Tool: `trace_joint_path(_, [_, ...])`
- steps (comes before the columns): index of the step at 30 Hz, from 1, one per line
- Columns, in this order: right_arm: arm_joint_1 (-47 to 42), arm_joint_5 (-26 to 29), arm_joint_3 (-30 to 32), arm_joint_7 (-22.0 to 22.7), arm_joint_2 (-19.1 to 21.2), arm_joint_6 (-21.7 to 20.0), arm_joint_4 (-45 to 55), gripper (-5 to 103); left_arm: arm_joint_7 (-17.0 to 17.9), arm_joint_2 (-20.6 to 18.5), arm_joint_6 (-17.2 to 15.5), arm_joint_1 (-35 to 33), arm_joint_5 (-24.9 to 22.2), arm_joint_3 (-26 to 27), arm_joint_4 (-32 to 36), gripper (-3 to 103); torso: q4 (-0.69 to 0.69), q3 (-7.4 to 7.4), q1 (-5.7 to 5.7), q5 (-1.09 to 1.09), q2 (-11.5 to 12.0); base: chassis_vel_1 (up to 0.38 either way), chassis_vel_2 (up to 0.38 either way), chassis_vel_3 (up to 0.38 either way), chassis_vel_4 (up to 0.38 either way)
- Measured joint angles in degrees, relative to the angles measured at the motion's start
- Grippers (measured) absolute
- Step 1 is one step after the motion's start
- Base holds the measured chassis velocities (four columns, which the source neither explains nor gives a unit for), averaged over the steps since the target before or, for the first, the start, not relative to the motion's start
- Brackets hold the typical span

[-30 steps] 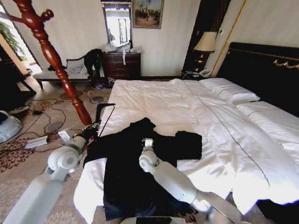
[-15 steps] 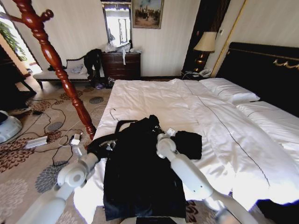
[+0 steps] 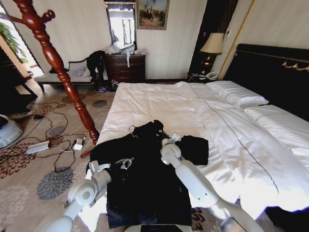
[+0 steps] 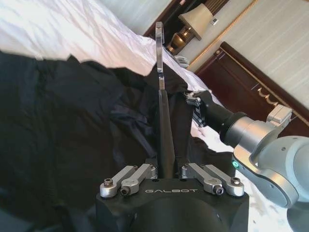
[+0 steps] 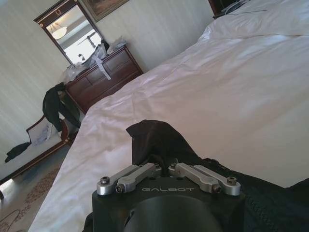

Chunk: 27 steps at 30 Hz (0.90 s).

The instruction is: Pick up the clothes from the bed and hang them on the clothes hanger.

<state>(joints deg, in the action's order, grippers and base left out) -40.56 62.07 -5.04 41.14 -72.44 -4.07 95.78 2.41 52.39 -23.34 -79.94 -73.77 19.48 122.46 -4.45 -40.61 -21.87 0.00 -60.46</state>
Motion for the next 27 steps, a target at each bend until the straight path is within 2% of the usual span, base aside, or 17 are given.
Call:
trace_joint_path(4, [-0.8,-0.4,-0.2,-0.9,0.1,0.6,0.4,1,-1.1,4.8,-0.2,5.1,0.0,-4.6,-5.5,18,-0.02,0.00,0.00,-0.01,0.0,0.000,0.000,0.000,0.000])
trace_joint_path(5, [-0.8,-0.4,-0.2,-0.9,0.1,0.6,0.4,1,-1.1,4.8,-0.2,5.1,0.0,-4.6,-5.5,18,-0.02,0.00,0.00,-0.01,0.0,0.000,0.000,0.000,0.000])
trace_joint_path(8, [-1.7,-0.7,-0.5,-1.5,0.1,1.2,0.6,1,-1.2,8.5,-0.3,9.4,0.0,-7.5,-9.9,18,-0.03,-0.01,-0.01,0.00,0.0,0.000,0.000,0.000,0.000])
trace_joint_path(12, [-2.5,-1.1,-0.7,-2.1,0.0,1.7,1.2,1,-1.2,11.5,-0.3,12.7,0.8,-9.0,-13.9,18,-0.02,-0.01,-0.01,0.00,0.0,0.000,0.000,0.000,0.000])
trace_joint_path(18, [-3.8,-2.0,-1.1,-2.7,-0.5,2.1,1.6,1,-1.4,12.8,-0.3,15.3,1.5,-10.1,-18.5,18,-0.02,0.00,-0.01,0.00,0.0,0.000,0.000,0.000,0.000])
trace_joint_path(27, [-4.6,-3.8,-1.5,-5.0,-1.7,3.8,0.8,1,-3.5,11.8,-1.2,19.3,3.1,-16.1,-24.5,17,-0.02,0.00,-0.01,0.00,0.0,0.000,0.000,0.000,0.000])
